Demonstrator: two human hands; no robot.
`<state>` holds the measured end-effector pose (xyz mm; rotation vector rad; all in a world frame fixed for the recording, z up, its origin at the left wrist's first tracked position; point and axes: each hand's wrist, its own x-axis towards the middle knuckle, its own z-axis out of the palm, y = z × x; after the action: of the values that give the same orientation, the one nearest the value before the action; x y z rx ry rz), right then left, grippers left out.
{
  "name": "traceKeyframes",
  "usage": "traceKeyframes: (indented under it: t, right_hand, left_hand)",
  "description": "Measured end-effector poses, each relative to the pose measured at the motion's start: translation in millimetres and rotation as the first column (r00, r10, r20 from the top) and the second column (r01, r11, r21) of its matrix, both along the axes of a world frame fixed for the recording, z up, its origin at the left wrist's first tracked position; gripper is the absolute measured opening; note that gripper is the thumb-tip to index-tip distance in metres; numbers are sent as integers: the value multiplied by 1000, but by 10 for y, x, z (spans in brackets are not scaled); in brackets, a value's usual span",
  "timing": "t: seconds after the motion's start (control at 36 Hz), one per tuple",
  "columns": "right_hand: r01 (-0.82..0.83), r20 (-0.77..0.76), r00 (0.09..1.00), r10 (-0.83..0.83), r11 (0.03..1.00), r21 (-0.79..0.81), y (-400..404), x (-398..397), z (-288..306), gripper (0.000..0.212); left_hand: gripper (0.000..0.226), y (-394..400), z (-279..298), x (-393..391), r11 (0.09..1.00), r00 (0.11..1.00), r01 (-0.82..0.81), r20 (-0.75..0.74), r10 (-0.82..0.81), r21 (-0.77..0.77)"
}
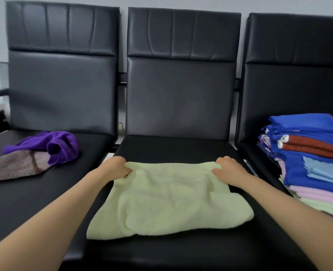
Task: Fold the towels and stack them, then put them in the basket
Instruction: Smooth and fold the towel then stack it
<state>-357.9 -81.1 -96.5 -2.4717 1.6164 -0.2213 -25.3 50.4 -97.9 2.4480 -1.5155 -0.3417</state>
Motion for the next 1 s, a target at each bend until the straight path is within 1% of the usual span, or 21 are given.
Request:
traceKeyframes:
  t: [0.06, 0.08, 0.14, 0.17, 0.25, 0.33, 0.36, 0.39, 0.42, 0.47, 0.53, 0.58, 0.61, 0.67, 0.69, 0.72, 0.75, 0.86, 0.94, 1.0]
  right_hand:
    - [-28, -43, 999, 26, 999, -44, 66, 7, 9, 27]
    - [-31, -29, 999, 30, 998, -47, 102, 3, 22, 26]
    - [-20, 50, 999, 21, 1000, -19, 136, -16, 35, 20]
    - [-15, 102, 995, 15, 1000, 2, 163, -37, 50, 18]
    - [-12, 266, 964, -7, 997, 70, 239, -103, 71, 12]
    - [-13, 306, 952, -19, 995, 102, 305, -161, 60, 13]
    - [-14, 330, 943, -26, 993, 116, 320, -176, 61, 20]
    - [-16, 366, 930, -39, 989, 145, 326, -191, 65, 27]
    - [-17, 401, 914, -58, 983, 181, 347, -213, 86, 30]
    - [-24, 477, 873, -97, 970, 243, 432, -251, 157, 28]
    - [-20, 563, 810, -165, 951, 308, 498, -272, 249, 25]
    - [-19, 659, 705, -261, 922, 386, 513, -271, 359, 24]
    - [-21, 707, 635, -312, 907, 420, 524, -263, 427, 23]
    - [-27, 790, 493, -363, 902, 431, 575, -268, 626, 20]
    - [-31, 824, 438, -359, 910, 414, 598, -280, 724, 20]
    - [-42, 854, 392, -343, 920, 389, 632, -295, 850, 20]
    - [-49, 869, 369, -330, 926, 373, 649, -294, 955, 21]
    - [-83, 938, 198, -283, 949, 304, 781, -292, 1464, 21]
    - [-61, 962, 139, -234, 968, 244, 975, -303, 1820, 26]
    - [-82, 973, 119, -198, 975, 208, 1089, -331, 1986, 19]
  left_hand:
    - [20, 44, 11, -29, 999, 997, 23, 79, -24, 23]
    - [22, 70, 10, -36, 999, 991, 38, 126, -40, 22]
    - [25, 114, -3, -38, 997, 982, 73, 172, -73, 5]
    - [24, 141, 1, -41, 996, 984, 85, 159, -83, -9]
    - [17, 202, 26, -39, 996, 998, 45, 38, -42, -80]
    - [15, 284, 95, -89, 989, 995, -32, -103, 18, -144]
    - [15, 314, 117, -114, 981, 982, -68, -186, 34, -182]
    - [16, 333, 131, -140, 968, 957, -110, -287, 42, -224]
    - [16, 373, 164, -171, 951, 921, -151, -388, 36, -270]
    - [13, 474, 249, -240, 912, 810, -226, -586, -19, -342]
    - [14, 576, 337, -305, 884, 674, -277, -731, -101, -377]
    - [17, 673, 429, -373, 864, 543, -317, -822, -173, -392]
    - [18, 705, 462, -399, 857, 488, -332, -849, -201, -394]
    - [20, 793, 565, -466, 842, 413, -347, -874, -257, -412]
    - [21, 839, 626, -498, 833, 388, -360, -879, -276, -420]
    - [22, 877, 709, -517, 818, 378, -380, -880, -289, -432]
    - [24, 894, 775, -514, 800, 378, -402, -877, -297, -445]
    - [30, 973, 1210, -514, 689, 453, -483, -828, -331, -540]
    - [23, 1055, 1606, -599, 624, 504, -486, -779, -372, -612]
    - [13, 1141, 1834, -664, 593, 512, -481, -756, -408, -646]
